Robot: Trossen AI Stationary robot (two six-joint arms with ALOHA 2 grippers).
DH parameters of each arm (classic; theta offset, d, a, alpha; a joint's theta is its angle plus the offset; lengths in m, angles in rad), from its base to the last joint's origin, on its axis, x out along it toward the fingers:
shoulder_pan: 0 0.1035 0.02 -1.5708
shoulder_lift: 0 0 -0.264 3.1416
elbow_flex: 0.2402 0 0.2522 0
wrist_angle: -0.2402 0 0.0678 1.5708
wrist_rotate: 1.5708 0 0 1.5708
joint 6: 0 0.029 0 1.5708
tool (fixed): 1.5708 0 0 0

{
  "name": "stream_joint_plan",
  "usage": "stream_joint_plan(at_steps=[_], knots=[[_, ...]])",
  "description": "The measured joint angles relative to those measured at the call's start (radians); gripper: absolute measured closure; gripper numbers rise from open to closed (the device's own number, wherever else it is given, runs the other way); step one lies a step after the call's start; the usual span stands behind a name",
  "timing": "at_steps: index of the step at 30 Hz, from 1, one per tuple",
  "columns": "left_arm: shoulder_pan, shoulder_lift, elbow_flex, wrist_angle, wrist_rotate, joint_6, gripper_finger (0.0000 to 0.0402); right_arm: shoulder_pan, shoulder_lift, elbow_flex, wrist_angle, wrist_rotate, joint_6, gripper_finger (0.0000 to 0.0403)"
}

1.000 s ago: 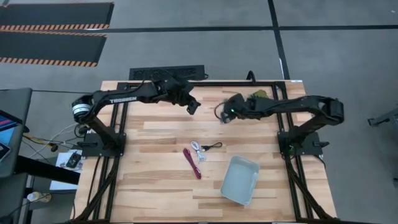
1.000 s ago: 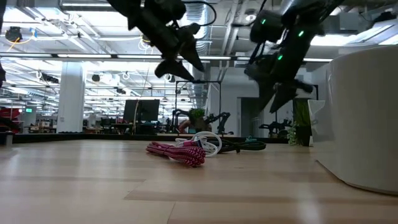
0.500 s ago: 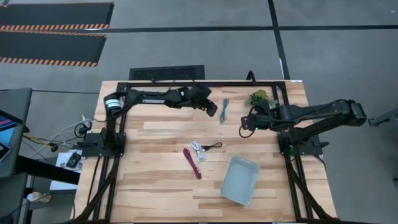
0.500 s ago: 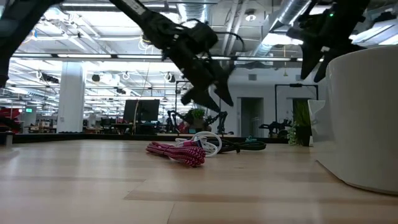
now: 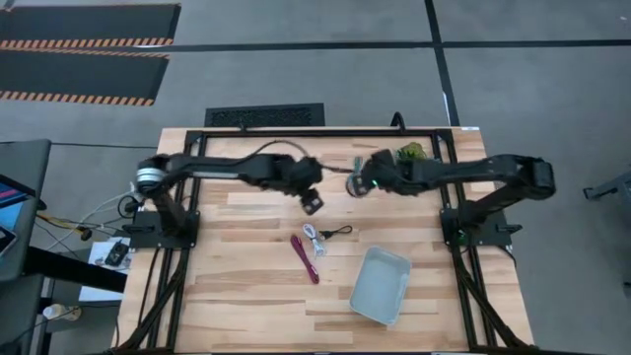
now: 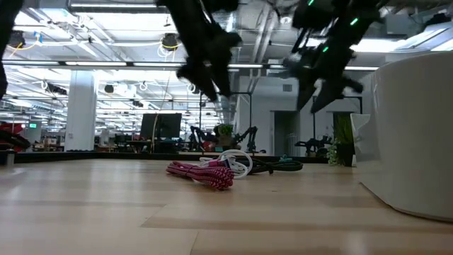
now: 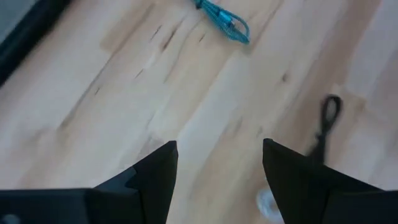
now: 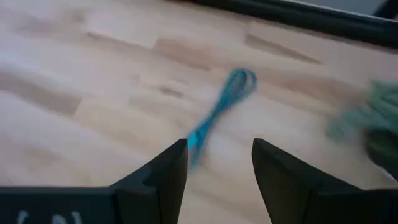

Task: Pick and place USB-C Cables
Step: Put the blue charger cable into the gray bin

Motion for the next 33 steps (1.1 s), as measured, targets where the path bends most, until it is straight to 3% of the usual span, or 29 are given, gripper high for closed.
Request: stream_joint_plan(at_steps=[6, 12, 15, 18, 25, 33], knots=[[-0.076, -0.240, -0.111, 0.028, -0.187, -0.137, 0.0182, -0.116, 0.152, 0.000, 0.130, -0.150, -0.025, 0.0198], [-0.105, -0.379, -0.205, 0.036, -0.402, -0.255, 0.0182, -0.181, 0.242, -0.001, 0.151, -0.239, -0.037, 0.0198], [-0.077, -0.412, -0.256, 0.038, -0.419, -0.355, 0.0182, -0.220, 0.264, 0.000, 0.167, -0.377, -0.029, 0.0198], [-0.038, -0.426, -0.296, 0.048, -0.411, -0.439, 0.0182, -0.242, 0.281, 0.000, 0.184, -0.447, -0.025, 0.0198], [0.012, -0.433, -0.325, 0.093, -0.402, -0.369, 0.0182, -0.277, 0.281, 0.030, 0.228, -0.448, -0.049, 0.0198], [0.001, -0.427, -0.333, 0.087, -0.525, -0.288, 0.0182, -0.272, 0.320, 0.093, 0.249, -0.358, -0.151, 0.0198]])
